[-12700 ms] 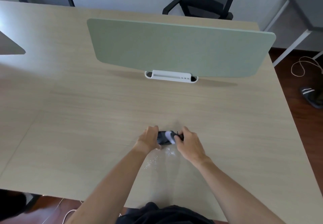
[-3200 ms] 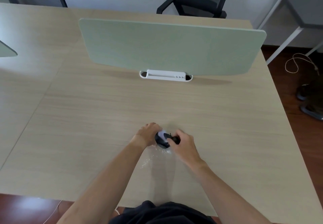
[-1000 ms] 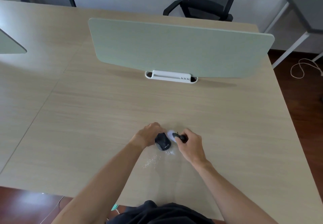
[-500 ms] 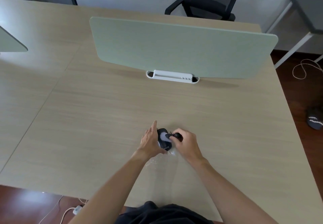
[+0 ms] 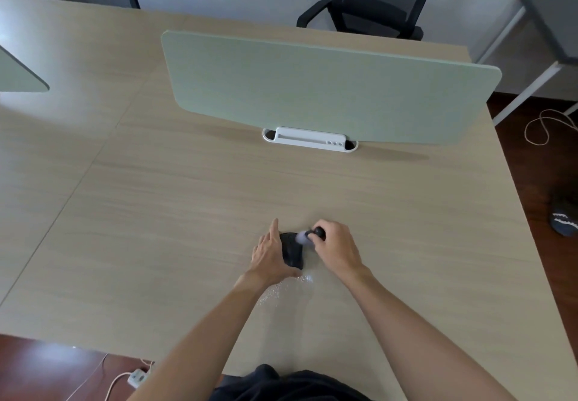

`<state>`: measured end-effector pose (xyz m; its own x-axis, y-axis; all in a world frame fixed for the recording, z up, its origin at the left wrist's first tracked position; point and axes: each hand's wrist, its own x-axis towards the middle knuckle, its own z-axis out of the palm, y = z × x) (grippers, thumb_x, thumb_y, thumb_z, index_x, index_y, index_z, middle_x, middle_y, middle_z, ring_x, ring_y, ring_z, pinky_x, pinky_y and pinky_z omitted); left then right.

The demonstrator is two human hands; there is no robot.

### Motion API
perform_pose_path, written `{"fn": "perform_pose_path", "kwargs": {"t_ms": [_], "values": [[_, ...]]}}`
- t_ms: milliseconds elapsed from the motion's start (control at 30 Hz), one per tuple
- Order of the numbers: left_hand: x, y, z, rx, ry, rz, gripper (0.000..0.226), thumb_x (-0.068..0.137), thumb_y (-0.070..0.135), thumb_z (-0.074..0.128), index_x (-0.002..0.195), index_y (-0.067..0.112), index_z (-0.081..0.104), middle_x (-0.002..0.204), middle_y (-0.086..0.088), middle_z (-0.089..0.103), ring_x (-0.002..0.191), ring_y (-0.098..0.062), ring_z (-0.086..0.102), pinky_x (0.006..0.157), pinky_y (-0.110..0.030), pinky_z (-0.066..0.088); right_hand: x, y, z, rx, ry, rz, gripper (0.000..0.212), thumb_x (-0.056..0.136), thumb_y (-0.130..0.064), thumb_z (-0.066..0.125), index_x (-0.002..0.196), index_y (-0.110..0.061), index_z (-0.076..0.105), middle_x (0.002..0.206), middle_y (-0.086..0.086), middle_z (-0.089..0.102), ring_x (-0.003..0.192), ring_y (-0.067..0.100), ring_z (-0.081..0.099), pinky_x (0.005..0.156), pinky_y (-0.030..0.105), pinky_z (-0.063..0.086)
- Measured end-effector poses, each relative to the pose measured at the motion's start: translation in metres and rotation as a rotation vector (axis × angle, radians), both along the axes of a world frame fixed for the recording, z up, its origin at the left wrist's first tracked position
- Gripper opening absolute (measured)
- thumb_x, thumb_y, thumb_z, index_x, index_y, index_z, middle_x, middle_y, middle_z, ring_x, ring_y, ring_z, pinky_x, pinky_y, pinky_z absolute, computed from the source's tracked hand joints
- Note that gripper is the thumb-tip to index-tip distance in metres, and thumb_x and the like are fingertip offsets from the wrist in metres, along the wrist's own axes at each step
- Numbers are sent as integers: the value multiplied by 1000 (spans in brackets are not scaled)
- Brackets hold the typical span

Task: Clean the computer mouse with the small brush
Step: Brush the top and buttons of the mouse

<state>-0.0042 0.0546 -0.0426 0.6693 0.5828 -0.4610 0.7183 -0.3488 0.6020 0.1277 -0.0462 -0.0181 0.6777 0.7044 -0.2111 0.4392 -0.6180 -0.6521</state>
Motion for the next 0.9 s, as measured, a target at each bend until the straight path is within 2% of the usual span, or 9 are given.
{"fn": "perform_pose_path", "kwargs": {"t_ms": [100,200,267,467,600,667,767,833,900], "values": [[3,0,2,-19,10,-8,143,50,37,89,152,13,-7,139,-2,42,131,-24,37,110,-38,32,10,2,4,18,9,-123,19,84,-17,64,71,-5,56,61,1,54,58,21,48,54,33,42],[5,3,3,-60,15,13,145,48,32,90,152,12,-10,135,0,46,130,-23,39,109,-37,34,2,13,14,99,121,-32,17,81,-15,65,71,-2,60,61,7,56,57,14,44,54,27,37],[6,4,3,-68,20,14,148,47,32,90,152,11,-12,133,1,49,130,-22,41,107,-36,36,-4,20,12,80,153,50,17,80,-15,67,72,-1,61,65,13,60,60,16,47,57,30,40],[7,4,5,-56,36,-8,149,47,34,90,151,17,-15,138,-2,45,131,-24,40,109,-39,35,5,22,2,-15,19,-78,17,84,-14,62,70,-7,55,65,5,59,63,26,53,55,36,45],[7,4,4,-80,12,1,149,49,28,92,151,15,-15,138,-1,44,135,-23,37,110,-35,33,0,27,12,108,147,-56,19,82,-16,65,69,-7,56,60,1,52,57,15,43,53,22,36],[7,6,4,-85,12,-10,149,50,27,93,151,14,-15,136,-1,46,135,-23,37,110,-34,33,-3,23,8,54,123,30,20,84,-16,67,69,-8,56,60,1,53,58,16,44,55,25,37],[8,6,7,-75,38,-24,152,50,27,93,150,17,-21,139,-5,42,134,-25,38,110,-36,36,2,17,4,-66,20,-22,22,87,-17,64,72,-6,52,68,8,58,65,28,52,56,36,42],[9,6,9,-61,50,-37,153,50,27,94,150,17,-22,140,-8,41,134,-26,38,109,-36,37,7,17,7,-137,-36,-35,24,88,-17,62,70,-9,48,69,8,57,67,31,53,56,35,40],[11,6,12,-32,66,-62,154,50,29,94,150,15,-22,139,-8,43,132,-27,41,107,-35,38,9,20,11,-99,-36,-52,26,88,-17,60,67,-12,45,65,2,52,61,26,48,54,33,37]]}}
